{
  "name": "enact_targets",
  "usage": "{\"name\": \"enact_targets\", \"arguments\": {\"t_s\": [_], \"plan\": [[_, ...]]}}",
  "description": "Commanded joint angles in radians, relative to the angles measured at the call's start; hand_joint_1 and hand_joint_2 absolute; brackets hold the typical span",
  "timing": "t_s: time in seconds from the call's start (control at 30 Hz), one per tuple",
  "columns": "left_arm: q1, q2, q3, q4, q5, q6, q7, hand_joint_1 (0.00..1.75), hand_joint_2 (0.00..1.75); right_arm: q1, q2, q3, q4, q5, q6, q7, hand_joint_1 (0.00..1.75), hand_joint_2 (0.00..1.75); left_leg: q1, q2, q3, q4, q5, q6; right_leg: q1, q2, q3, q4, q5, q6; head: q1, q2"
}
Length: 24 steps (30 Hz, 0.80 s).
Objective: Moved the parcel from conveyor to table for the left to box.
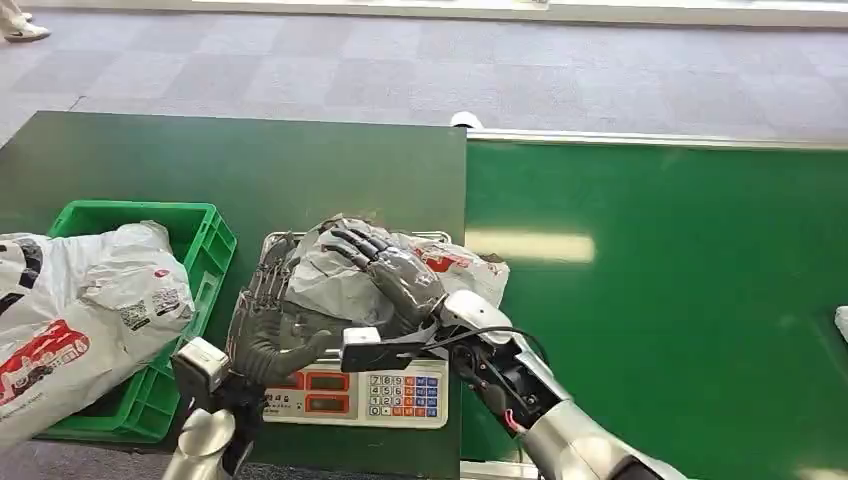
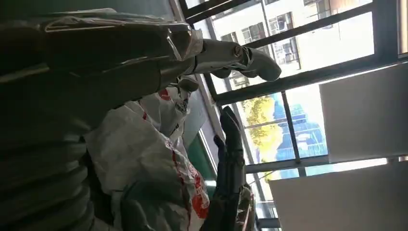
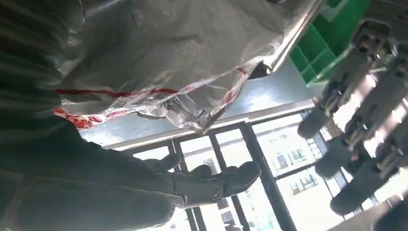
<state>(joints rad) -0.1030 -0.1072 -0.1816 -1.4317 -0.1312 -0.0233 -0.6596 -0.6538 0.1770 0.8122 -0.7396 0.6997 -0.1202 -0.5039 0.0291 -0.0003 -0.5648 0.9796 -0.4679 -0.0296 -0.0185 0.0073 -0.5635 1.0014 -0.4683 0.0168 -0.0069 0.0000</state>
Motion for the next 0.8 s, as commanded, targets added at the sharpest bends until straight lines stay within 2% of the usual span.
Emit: {"name": "enact_targets", "arguments": {"t_s": [0.03, 0.43, 0.53, 0.57, 0.67, 0.8], "plan": [[-0.017, -0.008, 0.011, 0.028, -0.004, 0.001, 0.009, 0.0, 1.75, 0.091, -0.055, -0.128, -0.203, -0.075, 0.009, -0.054, 0.0, 1.75, 0.0, -0.002, -0.001, 0.0, 0.001, 0.002, 0.0, -0.003, 0.0, 0.0, 0.0, -0.001, 0.0, 0.0], [-0.006, -0.013, 0.018, 0.013, -0.005, 0.005, 0.01, 0.0, 1.75, 0.126, -0.056, -0.18, -0.268, -0.102, -0.026, -0.073, 0.0, 1.75, -0.001, -0.001, 0.0, -0.001, 0.001, 0.003, 0.0, -0.002, 0.0, -0.001, 0.0, -0.002, 0.0, 0.0], [0.011, -0.017, 0.027, -0.007, -0.015, 0.022, 0.015, 0.0, 1.75, 0.17, -0.061, -0.246, -0.347, -0.14, -0.059, -0.078, 0.0, 1.75, 0.0, -0.001, 0.0, 0.0, 0.0, 0.001, 0.0, -0.002, 0.0, 0.0, 0.0, -0.001, 0.0, 0.0], [0.016, -0.015, 0.025, -0.015, -0.061, 0.069, 0.012, 0.0, 1.75, 0.187, -0.061, -0.274, -0.374, -0.159, -0.074, -0.074, 0.0, 1.75, -0.001, -0.002, 0.0, -0.001, 0.001, 0.002, 0.0, -0.002, 0.0, -0.001, 0.0, -0.001, 0.0, 0.0], [0.038, -0.018, 0.026, -0.035, -0.051, 0.067, 0.016, 0.0, 1.75, 0.267, -0.061, -0.406, -0.452, -0.236, -0.148, -0.063, 0.0, 1.75, -0.001, -0.002, 0.0, -0.001, 0.0, 0.002, 0.0, -0.003, 0.001, -0.001, 0.0, -0.001, 0.0, 0.0], [0.042, -0.019, 0.02, -0.03, -0.04, 0.061, 0.018, 0.0, 1.75, 0.358, -0.048, -0.552, -0.514, -0.364, -0.173, -0.094, 0.0, 1.75, -0.001, -0.005, 0.0, -0.002, 0.001, 0.003, 0.0, -0.006, 0.002, -0.002, -0.001, -0.001, 0.0, 0.0]]}}
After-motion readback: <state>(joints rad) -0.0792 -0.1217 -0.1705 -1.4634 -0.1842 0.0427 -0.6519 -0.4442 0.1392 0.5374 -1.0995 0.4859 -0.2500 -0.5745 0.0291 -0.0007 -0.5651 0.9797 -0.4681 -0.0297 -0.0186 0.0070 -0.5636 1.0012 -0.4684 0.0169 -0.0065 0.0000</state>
